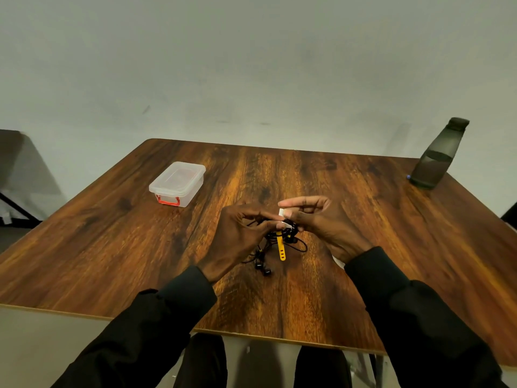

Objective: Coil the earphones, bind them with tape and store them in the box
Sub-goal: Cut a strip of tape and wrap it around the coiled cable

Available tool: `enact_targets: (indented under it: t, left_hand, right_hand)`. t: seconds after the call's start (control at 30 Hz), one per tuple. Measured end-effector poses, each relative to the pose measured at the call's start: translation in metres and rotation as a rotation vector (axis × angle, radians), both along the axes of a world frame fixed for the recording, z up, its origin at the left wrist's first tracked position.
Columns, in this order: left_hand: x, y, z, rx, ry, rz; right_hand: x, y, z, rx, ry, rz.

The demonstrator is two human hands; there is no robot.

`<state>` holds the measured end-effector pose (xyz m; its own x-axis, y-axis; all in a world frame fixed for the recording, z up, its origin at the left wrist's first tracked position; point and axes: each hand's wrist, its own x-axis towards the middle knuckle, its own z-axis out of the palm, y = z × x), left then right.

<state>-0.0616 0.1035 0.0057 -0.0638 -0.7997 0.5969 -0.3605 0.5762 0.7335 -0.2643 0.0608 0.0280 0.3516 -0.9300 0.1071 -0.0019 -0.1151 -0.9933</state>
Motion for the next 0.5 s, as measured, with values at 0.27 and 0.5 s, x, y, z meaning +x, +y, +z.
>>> enact_targets:
  t: [0.27, 0.5]
  left_hand:
    - [-0.010, 0.006, 0.004, 0.094, 0.170, 0.071]
    - [-0.009, 0.006, 0.005, 0.167, 0.315, 0.126]
  right_hand:
    - [0.013, 0.014, 0.000, -0.218, -0.015, -0.190]
    - [0.005, 0.019, 0.005, -0.430, 0.119, -0.129]
